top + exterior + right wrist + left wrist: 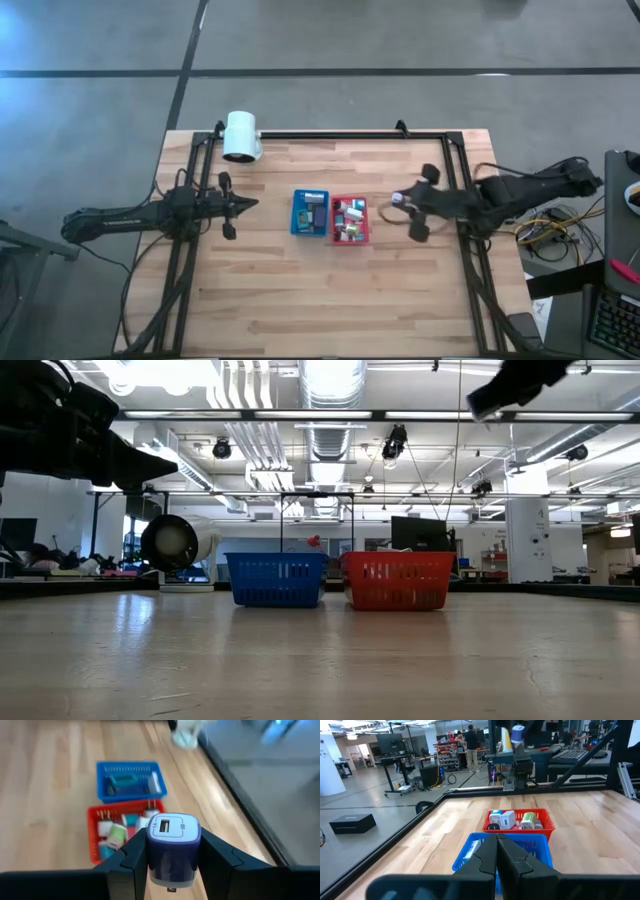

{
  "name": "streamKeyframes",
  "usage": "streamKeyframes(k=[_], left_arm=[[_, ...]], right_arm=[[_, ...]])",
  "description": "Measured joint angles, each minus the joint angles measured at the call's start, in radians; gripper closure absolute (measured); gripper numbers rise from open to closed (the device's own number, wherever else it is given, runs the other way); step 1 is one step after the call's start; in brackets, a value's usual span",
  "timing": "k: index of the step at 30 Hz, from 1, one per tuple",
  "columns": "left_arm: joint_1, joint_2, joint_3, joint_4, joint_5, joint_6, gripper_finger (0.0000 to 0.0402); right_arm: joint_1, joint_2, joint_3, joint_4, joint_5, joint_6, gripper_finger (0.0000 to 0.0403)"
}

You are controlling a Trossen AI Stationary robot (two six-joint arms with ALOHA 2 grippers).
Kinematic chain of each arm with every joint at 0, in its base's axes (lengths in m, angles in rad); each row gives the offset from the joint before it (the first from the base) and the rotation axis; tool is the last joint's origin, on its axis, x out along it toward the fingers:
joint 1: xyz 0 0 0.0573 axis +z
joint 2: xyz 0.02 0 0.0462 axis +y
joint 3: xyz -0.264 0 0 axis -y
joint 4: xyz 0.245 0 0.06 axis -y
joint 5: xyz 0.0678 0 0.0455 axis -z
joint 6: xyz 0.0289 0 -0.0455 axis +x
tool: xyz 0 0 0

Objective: Pick & Place Office items
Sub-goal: Put the purple adaptor into the red bin

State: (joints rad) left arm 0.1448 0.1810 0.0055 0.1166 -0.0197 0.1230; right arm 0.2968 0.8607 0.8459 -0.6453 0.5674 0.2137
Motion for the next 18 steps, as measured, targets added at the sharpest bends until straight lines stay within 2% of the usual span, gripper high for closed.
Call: streamKeyframes(k=[5, 9, 13, 18], left_arm=[[0.0, 0.0, 0.0, -0.008, 0.0, 0.0, 0.0392], [0.0, 0.0, 0.0, -0.015, 0.0, 0.004, 0.0392], [0.0, 0.0, 0.0, -0.021, 0.0, 0.004, 0.0392], [0.0, 0.0, 0.0, -0.028, 0.0, 0.004, 0.0392]], right_arm=[[-0.157, 0.227, 0.205, -0.142, -0.153, -0.01, 0.028], [-0.256, 0.394, 0.309, -0.145, -0.266, -0.097, 0.028], [-0.307, 0.558, 0.366, -0.145, -0.316, -0.142, 0.028], [-0.318, 0.734, 0.385, -0.145, -0.358, -0.166, 0.028]])
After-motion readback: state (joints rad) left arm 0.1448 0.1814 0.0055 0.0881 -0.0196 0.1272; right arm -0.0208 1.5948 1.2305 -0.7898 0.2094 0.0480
